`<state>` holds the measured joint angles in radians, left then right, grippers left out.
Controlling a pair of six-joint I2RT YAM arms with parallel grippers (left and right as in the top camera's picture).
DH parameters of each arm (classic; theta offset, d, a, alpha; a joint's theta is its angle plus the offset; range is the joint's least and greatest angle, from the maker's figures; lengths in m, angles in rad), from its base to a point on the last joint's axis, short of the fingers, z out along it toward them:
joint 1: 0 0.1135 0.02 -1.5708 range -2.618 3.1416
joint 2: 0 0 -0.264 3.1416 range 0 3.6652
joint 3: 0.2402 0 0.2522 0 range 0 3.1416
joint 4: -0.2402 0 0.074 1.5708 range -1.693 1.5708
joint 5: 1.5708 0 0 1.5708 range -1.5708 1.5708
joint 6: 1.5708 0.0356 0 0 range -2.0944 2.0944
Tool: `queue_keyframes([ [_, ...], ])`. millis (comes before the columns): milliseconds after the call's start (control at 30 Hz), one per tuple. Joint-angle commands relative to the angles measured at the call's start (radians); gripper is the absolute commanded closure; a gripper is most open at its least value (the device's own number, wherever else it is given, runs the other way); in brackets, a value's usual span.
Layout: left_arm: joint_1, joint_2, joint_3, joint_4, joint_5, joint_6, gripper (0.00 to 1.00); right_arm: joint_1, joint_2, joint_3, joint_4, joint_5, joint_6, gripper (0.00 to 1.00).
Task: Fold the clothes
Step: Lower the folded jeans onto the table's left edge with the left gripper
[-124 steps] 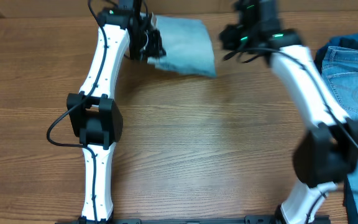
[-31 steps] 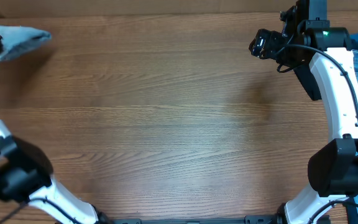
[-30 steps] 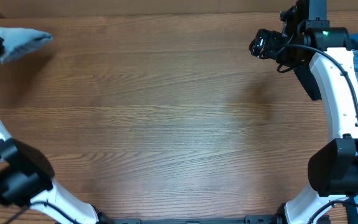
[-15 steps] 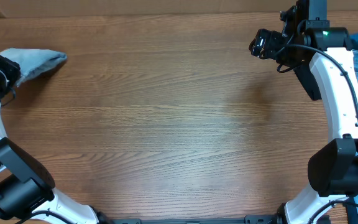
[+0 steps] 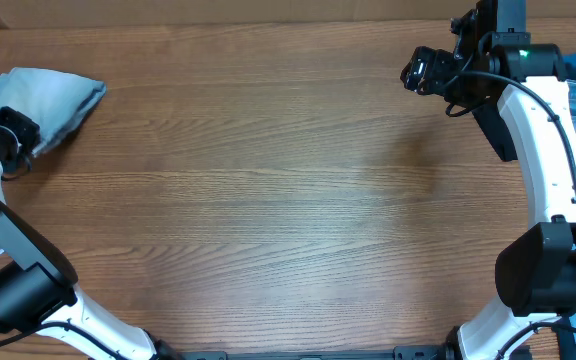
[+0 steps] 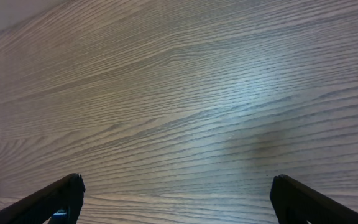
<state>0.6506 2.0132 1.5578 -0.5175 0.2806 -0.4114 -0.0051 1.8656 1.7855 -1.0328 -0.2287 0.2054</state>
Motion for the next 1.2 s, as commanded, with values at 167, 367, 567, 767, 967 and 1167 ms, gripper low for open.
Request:
queue_keyframes([
  [167, 0.018, 0.008, 0.001, -0.175, -0.109, 0.004, 0.64, -0.002, -0.001, 0.0, 0.006, 0.004, -0.001, 0.0],
  [367, 0.018, 0.007, 0.004, -0.28, -0.134, 0.013, 0.07, -0.002, -0.001, 0.0, 0.006, 0.004, -0.001, 0.0],
  [567, 0.016, -0.024, 0.066, -0.378, -0.097, 0.031, 0.11, -0.002, -0.001, 0.0, 0.006, 0.004, -0.001, 0.0],
  [767, 0.016, -0.095, 0.209, -0.545, -0.151, 0.074, 0.13, -0.002, -0.001, 0.0, 0.006, 0.004, -0.001, 0.0],
  [967, 0.016, -0.077, 0.21, -0.464, -0.252, 0.148, 0.96, -0.002, -0.001, 0.0, 0.006, 0.004, -0.001, 0.0],
  [1167, 0.016, 0.022, 0.21, -0.343, -0.285, 0.263, 0.96, -0.002, -0.001, 0.0, 0.006, 0.004, -0.001, 0.0],
])
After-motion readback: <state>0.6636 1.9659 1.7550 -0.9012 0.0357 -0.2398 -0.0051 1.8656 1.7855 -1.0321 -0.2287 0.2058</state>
